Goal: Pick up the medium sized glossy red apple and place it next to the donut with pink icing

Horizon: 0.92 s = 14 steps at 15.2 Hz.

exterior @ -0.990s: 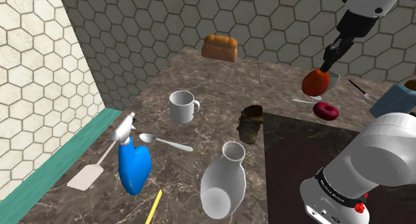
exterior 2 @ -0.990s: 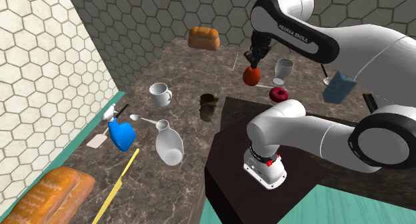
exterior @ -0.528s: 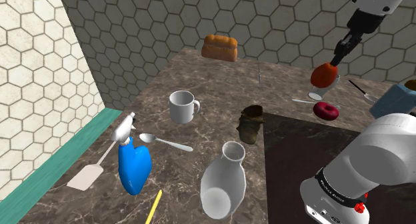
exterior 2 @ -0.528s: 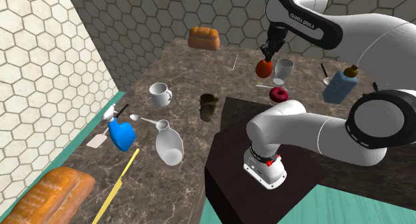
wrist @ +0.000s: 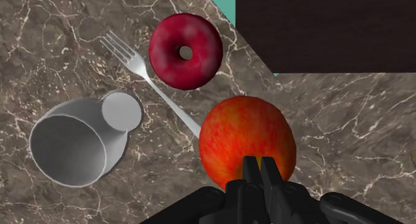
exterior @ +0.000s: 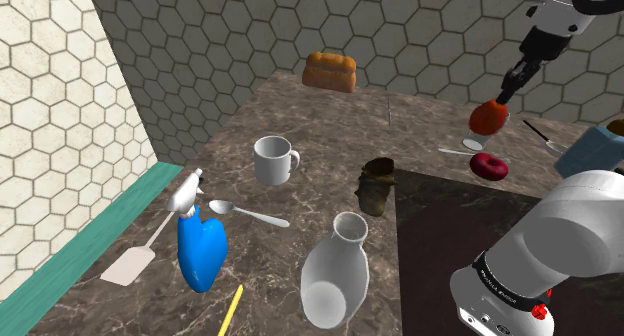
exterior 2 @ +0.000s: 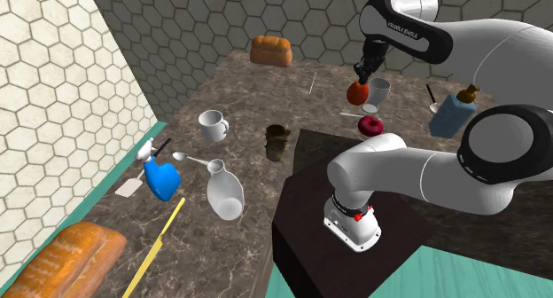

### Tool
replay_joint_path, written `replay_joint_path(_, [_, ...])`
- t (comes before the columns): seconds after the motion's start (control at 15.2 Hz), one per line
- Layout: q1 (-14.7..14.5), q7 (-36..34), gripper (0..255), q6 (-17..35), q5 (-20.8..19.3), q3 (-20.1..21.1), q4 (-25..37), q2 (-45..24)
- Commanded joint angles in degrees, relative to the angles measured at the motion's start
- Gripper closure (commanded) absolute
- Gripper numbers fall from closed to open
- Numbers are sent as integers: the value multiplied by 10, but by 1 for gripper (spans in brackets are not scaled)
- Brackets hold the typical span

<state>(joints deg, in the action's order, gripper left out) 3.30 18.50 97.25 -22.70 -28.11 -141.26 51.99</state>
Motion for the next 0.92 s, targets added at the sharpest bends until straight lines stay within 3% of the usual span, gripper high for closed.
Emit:
replay_joint_path(0.0, [2,-1,255,14,-5,-6,-14,1])
replay_joint_path(0.86, [16,-8,255,108,-41,-44,-108,1])
